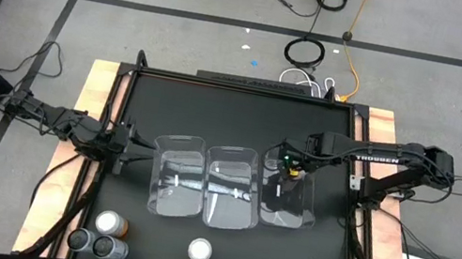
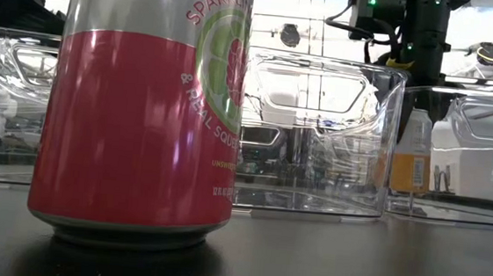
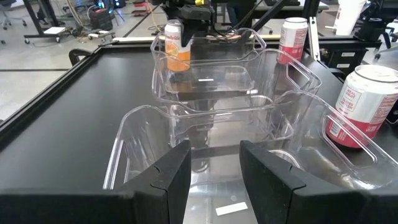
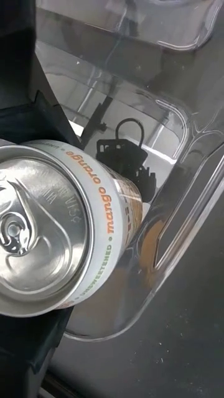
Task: Sort soda cans
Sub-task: Put the right orange soda can into the right transparent bin
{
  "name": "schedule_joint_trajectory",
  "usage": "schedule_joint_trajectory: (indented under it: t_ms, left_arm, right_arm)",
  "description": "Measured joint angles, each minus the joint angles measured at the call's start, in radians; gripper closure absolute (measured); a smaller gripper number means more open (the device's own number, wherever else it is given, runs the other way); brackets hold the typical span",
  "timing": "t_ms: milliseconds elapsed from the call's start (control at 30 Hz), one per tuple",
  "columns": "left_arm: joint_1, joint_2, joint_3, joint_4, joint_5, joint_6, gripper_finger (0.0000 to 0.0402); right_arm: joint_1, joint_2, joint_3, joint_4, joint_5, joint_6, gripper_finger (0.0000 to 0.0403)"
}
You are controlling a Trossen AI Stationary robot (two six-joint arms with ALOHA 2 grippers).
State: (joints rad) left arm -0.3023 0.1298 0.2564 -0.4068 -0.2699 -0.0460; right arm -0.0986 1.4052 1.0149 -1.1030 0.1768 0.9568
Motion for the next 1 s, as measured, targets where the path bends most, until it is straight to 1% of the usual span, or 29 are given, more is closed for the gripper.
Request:
schedule_joint_trajectory:
  t_ms: [300, 433, 667, 1000]
  left_arm:
    - [0.0, 0.0, 0.0, 0.0, 0.0, 0.0, 0.0253]
    - [0.0, 0.0, 0.0, 0.0, 0.0, 0.0, 0.0253]
    - [0.0, 0.0, 0.0, 0.0, 0.0, 0.0, 0.0253]
    - [0.0, 0.0, 0.0, 0.0, 0.0, 0.0, 0.0253]
  right_arm:
    - [0.0, 0.0, 0.0, 0.0, -0.001, 0.0, 0.0077]
    - [0.0, 0.0, 0.0, 0.0, -0.019, 0.0, 0.0067]
    - [0.0, 0.0, 0.002, 0.001, -0.016, -0.001, 0.0047]
    - [0.0, -0.001, 0.002, -0.002, 0.007, -0.008, 0.0046]
